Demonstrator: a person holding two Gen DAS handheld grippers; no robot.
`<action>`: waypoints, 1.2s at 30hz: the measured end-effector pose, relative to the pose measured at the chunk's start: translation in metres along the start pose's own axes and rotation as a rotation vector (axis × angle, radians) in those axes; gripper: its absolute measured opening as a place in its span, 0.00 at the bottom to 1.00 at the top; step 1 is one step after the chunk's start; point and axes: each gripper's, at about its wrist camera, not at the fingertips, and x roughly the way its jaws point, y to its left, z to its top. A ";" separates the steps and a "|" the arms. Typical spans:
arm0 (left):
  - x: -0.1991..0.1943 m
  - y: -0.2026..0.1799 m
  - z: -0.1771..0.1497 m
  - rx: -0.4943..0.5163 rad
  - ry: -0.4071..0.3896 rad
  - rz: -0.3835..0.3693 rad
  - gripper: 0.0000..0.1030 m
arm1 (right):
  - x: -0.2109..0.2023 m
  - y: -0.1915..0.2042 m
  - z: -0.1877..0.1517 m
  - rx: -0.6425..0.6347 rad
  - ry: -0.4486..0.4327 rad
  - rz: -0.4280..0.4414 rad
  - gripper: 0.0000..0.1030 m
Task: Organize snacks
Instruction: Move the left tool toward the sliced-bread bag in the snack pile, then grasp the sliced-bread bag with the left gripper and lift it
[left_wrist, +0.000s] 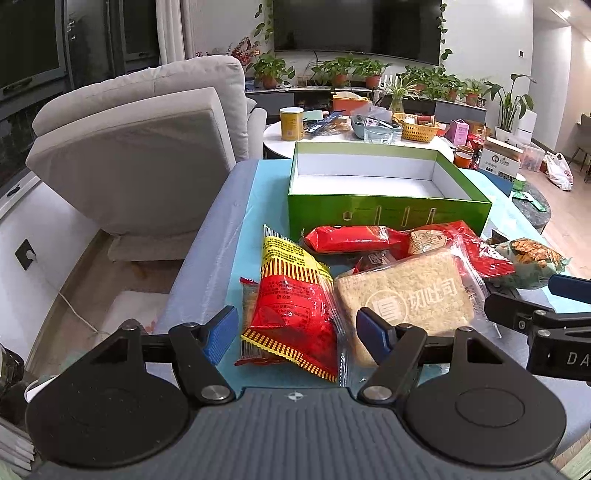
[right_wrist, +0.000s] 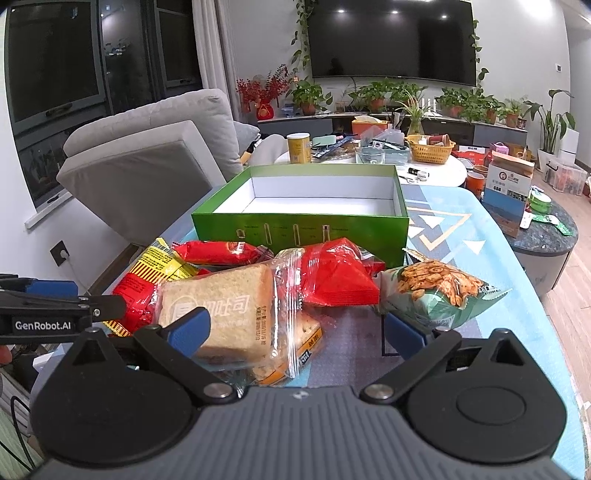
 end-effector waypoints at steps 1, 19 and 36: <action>0.000 0.000 0.000 0.001 -0.001 0.000 0.66 | 0.000 0.000 0.000 -0.001 0.001 0.005 0.63; -0.001 0.000 -0.001 -0.008 -0.001 -0.031 0.58 | -0.001 0.002 -0.001 0.004 0.023 0.063 0.63; 0.021 -0.013 -0.009 0.027 0.081 -0.208 0.58 | 0.016 -0.001 0.009 0.033 0.057 0.081 0.62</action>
